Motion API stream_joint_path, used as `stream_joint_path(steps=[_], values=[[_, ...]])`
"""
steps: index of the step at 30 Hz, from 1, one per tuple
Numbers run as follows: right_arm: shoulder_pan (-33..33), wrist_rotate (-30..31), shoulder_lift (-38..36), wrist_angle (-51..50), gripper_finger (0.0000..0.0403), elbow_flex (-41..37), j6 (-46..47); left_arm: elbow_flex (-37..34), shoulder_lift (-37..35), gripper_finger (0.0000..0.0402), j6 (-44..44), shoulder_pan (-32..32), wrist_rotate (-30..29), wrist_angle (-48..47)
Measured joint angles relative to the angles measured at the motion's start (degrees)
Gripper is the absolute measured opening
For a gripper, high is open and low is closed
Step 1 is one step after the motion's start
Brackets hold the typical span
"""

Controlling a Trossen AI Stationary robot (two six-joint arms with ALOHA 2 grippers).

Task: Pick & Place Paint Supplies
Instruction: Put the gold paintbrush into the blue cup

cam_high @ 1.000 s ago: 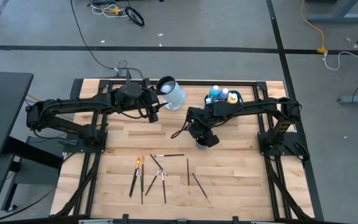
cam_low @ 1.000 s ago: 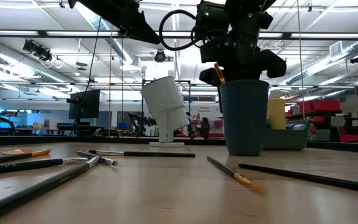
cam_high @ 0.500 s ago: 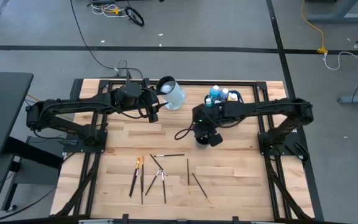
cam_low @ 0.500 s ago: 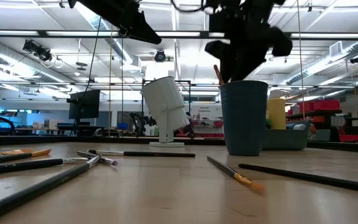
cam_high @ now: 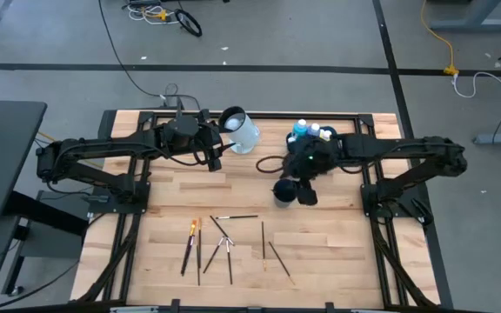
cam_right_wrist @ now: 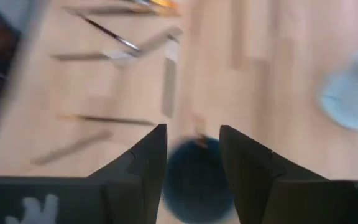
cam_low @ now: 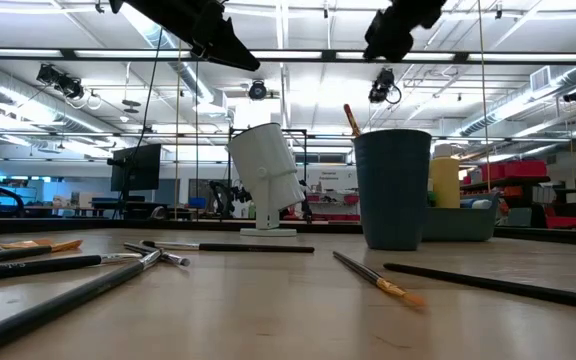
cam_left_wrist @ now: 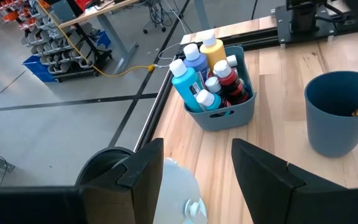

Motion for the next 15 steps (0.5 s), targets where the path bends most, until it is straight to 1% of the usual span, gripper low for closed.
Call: stream_joint_path(steps=[3, 5, 10, 13, 15], values=[[1.02, -6.69, -2.49, 7.51, 0.0151, -5.27, -0.14, 0.00, 0.00, 0.0198, 0.01, 0.00, 0.00, 0.00], [1.62, -8.82, -4.51, 13.26, 0.0151, -9.55, -1.00, 0.00, 0.00, 0.0198, -0.01, 0.00, 0.00, 0.00], [2.03, -8.98, -9.85, 29.44, 0.0151, -20.91, -1.55, 0.00, 0.01, 0.0198, 0.09, 0.00, -0.01, 0.10], [2.03, -9.04, -13.49, 40.04, 0.0151, -28.01, -2.50, 0.00, 0.02, 0.0198, 5.03, 0.00, -0.02, 3.37], [2.03, -9.06, -15.45, 47.46, 0.0151, -32.62, -3.09, 0.02, 0.00, 0.0198, 6.76, 0.00, 0.00, 5.41]])
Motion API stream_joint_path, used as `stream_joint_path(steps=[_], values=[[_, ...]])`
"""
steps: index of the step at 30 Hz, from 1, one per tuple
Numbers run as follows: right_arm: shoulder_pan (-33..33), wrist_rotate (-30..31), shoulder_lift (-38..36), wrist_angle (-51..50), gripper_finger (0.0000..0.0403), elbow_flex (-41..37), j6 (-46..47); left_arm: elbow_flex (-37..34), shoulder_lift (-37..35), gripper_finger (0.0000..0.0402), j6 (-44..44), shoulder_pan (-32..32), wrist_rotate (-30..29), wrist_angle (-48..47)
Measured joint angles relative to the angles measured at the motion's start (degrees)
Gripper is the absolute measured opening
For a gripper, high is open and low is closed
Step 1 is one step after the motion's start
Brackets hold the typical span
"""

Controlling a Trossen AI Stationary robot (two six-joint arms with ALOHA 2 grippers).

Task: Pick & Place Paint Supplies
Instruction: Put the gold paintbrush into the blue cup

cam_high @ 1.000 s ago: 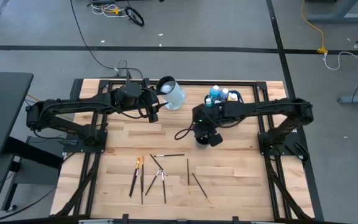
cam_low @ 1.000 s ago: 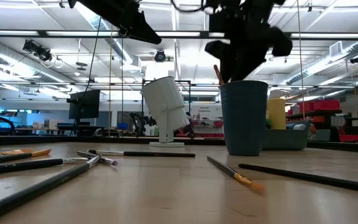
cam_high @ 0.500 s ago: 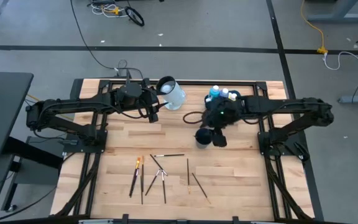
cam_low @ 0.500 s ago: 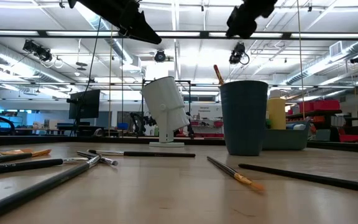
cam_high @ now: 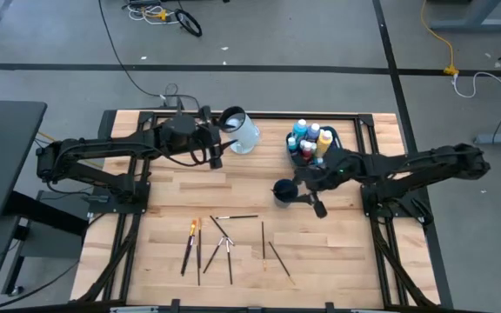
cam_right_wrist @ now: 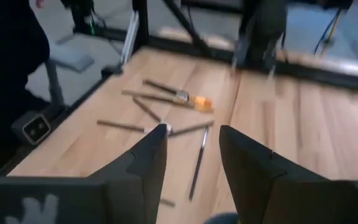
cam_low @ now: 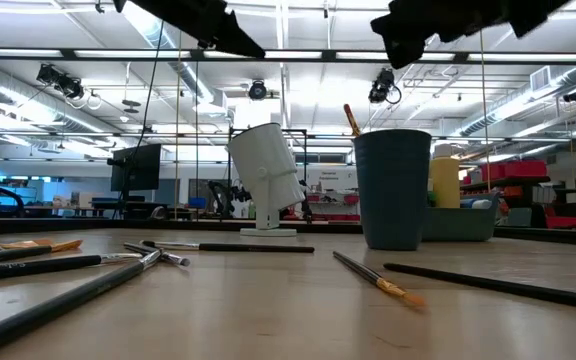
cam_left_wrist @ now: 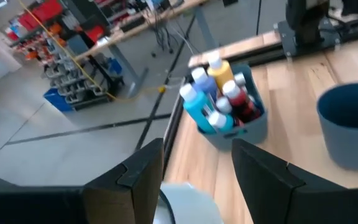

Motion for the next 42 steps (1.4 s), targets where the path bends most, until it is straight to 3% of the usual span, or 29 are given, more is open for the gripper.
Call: stream_joint_path(steps=[5, 15, 22, 30, 39, 42], values=[[-0.17, 0.94, -3.81, 10.85, 0.0151, -7.96, -0.21, 0.00, 0.00, 0.0198, -1.37, 0.02, 0.00, 2.83], [-0.17, 9.58, -6.18, 11.83, 0.0151, -10.72, -0.91, 0.00, 0.00, 0.0198, -2.05, 0.02, 2.81, 3.99], [-0.17, 12.58, -6.16, 11.94, 0.0151, -10.72, -1.66, 0.04, 0.00, 0.0198, -17.38, -0.44, 6.41, 2.28], [-0.17, 15.43, -6.14, 12.05, 0.0151, -10.72, -5.98, 0.04, 0.00, 0.0198, -32.31, -0.44, 9.76, -12.96], [-0.17, 15.43, -6.14, 12.09, 0.0151, -10.72, -5.57, 0.04, 0.00, 0.0173, -51.25, -4.39, 12.32, -46.84], [-0.17, 15.43, -6.14, 12.09, 0.0151, -10.72, -5.57, 0.04, 0.00, 0.0164, -58.96, -7.51, 11.87, -54.16]])
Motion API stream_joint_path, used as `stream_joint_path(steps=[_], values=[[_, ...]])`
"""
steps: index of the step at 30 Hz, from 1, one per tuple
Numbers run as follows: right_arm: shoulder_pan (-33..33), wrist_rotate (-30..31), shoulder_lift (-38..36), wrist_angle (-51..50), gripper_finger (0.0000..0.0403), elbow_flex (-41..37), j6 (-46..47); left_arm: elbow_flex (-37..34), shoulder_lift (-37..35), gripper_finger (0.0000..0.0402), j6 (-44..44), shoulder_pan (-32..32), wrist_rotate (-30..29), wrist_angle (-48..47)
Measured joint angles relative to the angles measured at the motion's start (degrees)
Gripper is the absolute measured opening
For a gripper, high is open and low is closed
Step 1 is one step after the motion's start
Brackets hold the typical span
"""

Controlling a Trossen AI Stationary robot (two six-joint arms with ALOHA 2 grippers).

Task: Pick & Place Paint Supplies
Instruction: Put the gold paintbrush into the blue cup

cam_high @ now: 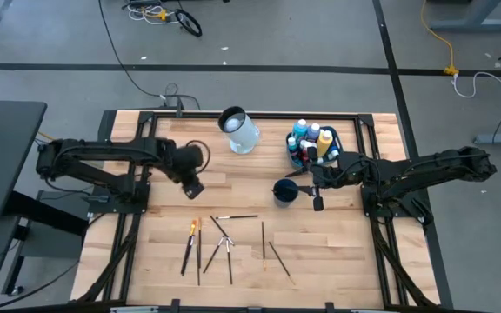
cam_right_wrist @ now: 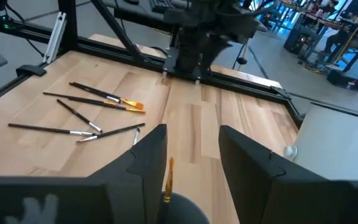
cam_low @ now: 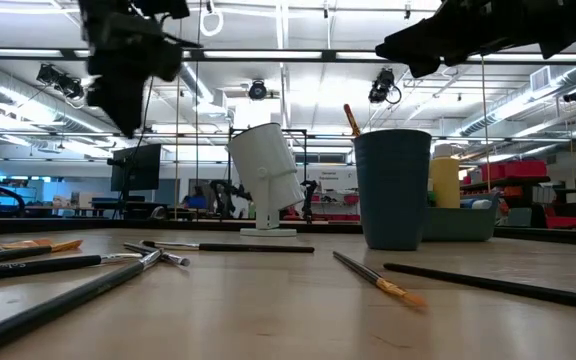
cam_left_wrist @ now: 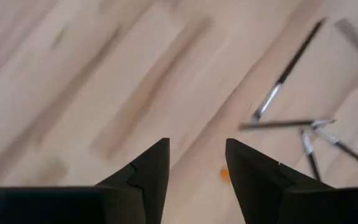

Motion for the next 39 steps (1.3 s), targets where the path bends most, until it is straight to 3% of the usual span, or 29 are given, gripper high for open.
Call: stream_joint_path(steps=[7, 15, 26, 39], values=[[0.00, -0.01, 0.02, 0.00, 0.0151, 0.00, -0.04, 0.00, 1.35, 0.0158, -15.61, -8.68, -5.89, -1.13], [0.00, -0.02, 0.07, -0.02, 0.0151, 0.00, -0.04, -0.04, 9.45, 0.0160, -24.77, -13.99, -5.60, -0.54], [0.00, -0.02, 0.07, 0.45, 0.0151, 0.00, -1.75, -0.04, 23.75, 0.0160, -27.63, -20.95, 5.22, 4.22], [0.00, 0.00, 0.07, 2.00, 0.0151, 0.00, -12.29, -0.04, 28.17, 0.0160, -31.03, -22.70, 4.19, 10.39]])
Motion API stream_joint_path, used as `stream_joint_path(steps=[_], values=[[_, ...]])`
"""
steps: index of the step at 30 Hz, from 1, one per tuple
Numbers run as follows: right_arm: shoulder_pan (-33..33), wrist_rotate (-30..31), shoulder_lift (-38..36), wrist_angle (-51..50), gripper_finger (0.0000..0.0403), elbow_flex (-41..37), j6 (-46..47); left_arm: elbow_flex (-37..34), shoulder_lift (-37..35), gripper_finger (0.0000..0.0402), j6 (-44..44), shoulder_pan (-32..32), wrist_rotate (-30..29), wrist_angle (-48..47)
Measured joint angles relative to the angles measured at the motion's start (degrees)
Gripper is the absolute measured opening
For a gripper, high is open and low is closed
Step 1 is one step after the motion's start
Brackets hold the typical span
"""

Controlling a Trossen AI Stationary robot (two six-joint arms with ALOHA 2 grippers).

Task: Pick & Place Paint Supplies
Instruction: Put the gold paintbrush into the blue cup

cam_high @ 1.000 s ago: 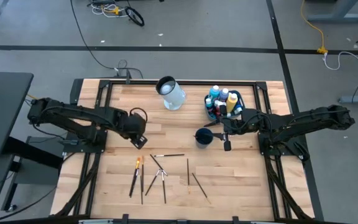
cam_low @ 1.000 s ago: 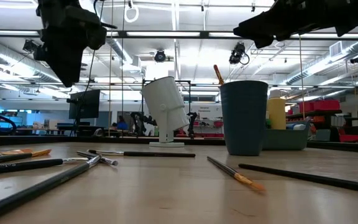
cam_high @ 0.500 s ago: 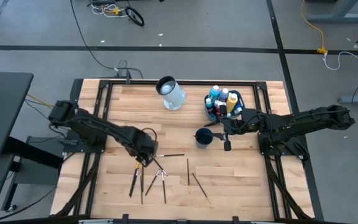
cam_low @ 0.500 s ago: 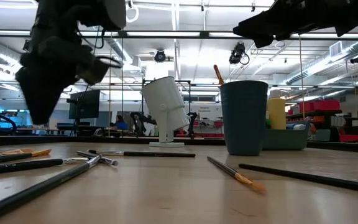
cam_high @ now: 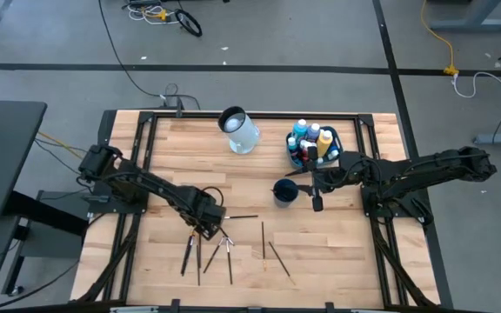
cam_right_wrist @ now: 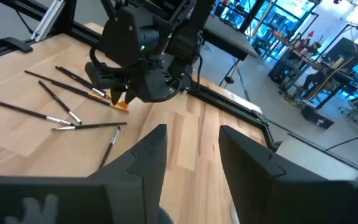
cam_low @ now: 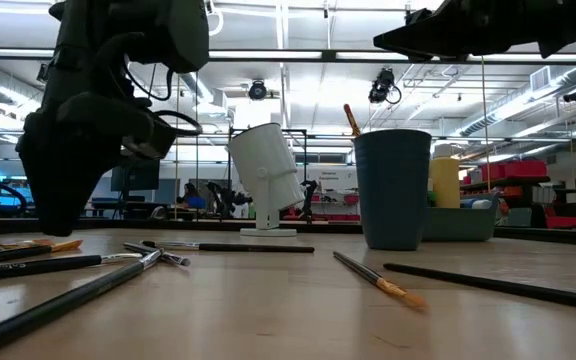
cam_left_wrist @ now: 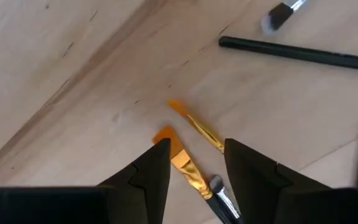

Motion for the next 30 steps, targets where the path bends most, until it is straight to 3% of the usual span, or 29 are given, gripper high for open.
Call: stream_joint_path(steps=[8, 14, 19, 23, 30], values=[[-0.02, -0.01, 0.00, 1.52, 0.0151, 0.00, 0.20, -0.23, 0.00, 0.0160, -1.81, -0.20, -1.09, -4.97], [0.00, -0.02, 0.00, 1.57, 0.0151, 0.00, 0.20, -5.73, -0.49, 0.0160, -4.66, -0.83, 1.42, 3.69], [-0.01, -0.02, 0.00, 1.58, 0.0151, 0.00, 0.22, -7.63, -0.61, 0.0156, -5.89, -0.83, 0.68, 4.43], [-0.02, -0.01, 0.00, 1.57, 0.0151, 0.00, 0.22, -7.80, -0.61, 0.0119, -4.45, -0.79, 1.51, 4.91], [-0.02, -0.01, 0.00, 1.55, 0.0151, 0.00, 0.22, -5.95, -0.13, 0.0014, -1.26, -0.72, 1.26, 4.80]])
